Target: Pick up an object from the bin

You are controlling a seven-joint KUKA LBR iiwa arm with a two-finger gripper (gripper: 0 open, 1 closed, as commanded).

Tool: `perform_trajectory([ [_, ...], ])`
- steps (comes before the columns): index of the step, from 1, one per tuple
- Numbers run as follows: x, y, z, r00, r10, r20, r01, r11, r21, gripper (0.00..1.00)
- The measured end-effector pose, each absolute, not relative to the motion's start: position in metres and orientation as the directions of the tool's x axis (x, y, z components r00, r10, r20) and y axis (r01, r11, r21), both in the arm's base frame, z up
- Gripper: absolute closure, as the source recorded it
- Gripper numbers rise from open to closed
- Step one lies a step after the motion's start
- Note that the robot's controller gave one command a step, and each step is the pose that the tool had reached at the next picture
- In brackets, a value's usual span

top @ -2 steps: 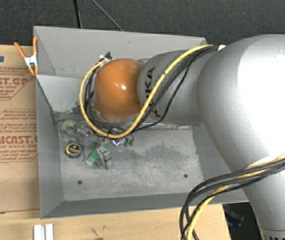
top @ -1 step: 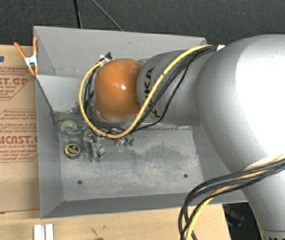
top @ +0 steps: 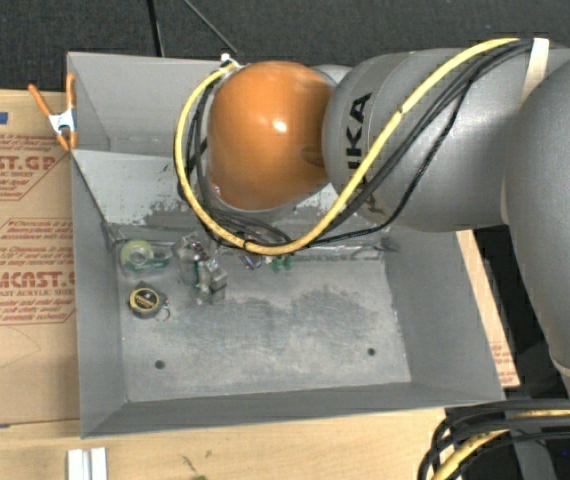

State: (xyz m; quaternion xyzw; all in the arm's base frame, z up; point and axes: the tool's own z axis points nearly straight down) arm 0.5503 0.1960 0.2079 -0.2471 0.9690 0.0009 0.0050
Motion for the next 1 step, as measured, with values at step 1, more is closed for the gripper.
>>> perform_trajectory([
  [1,0.5184,0.2278,0.1338,-0.941,-0.338,0.004,-0.338,0.941,0.002,1.0],
])
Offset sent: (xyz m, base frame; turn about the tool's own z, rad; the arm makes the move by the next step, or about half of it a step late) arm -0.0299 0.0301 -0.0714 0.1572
